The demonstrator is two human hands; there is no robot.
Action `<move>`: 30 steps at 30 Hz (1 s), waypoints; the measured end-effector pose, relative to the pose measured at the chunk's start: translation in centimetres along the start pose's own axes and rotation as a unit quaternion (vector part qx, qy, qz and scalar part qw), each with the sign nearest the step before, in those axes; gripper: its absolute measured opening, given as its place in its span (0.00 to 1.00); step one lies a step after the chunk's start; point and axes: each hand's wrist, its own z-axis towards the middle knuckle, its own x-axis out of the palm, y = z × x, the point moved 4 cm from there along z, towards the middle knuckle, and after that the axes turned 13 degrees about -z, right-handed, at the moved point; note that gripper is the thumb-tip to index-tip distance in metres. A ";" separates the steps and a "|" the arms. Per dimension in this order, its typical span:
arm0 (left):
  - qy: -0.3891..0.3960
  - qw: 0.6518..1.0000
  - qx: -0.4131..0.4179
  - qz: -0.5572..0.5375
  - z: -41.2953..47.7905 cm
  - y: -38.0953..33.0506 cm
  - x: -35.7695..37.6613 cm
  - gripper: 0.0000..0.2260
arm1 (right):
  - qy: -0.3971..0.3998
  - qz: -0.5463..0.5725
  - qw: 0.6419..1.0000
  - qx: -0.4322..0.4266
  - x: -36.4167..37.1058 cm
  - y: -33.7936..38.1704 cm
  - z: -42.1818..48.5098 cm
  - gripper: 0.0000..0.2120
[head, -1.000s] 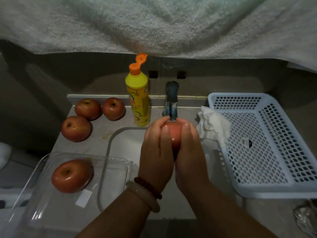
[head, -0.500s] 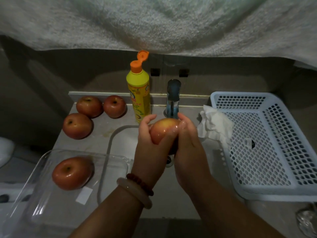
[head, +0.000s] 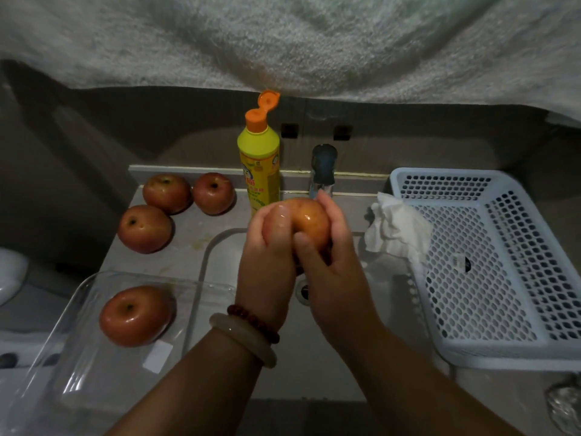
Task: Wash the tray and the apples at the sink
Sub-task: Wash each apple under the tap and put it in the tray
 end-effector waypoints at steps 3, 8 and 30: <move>-0.010 1.000 0.013 -0.004 0.0 0.2 0.0 0.05 | -0.034 0.041 0.998 0.037 0.0 -0.3 0.3 0.22; 0.092 0.994 -0.029 -0.052 -1.2 0.8 1.0 0.13 | -0.088 0.088 0.988 0.094 -0.6 -1.1 1.7 0.12; 0.004 0.998 0.044 -0.039 -1.5 -0.5 -0.6 0.08 | -0.006 0.014 0.999 0.052 0.2 -0.3 -0.4 0.28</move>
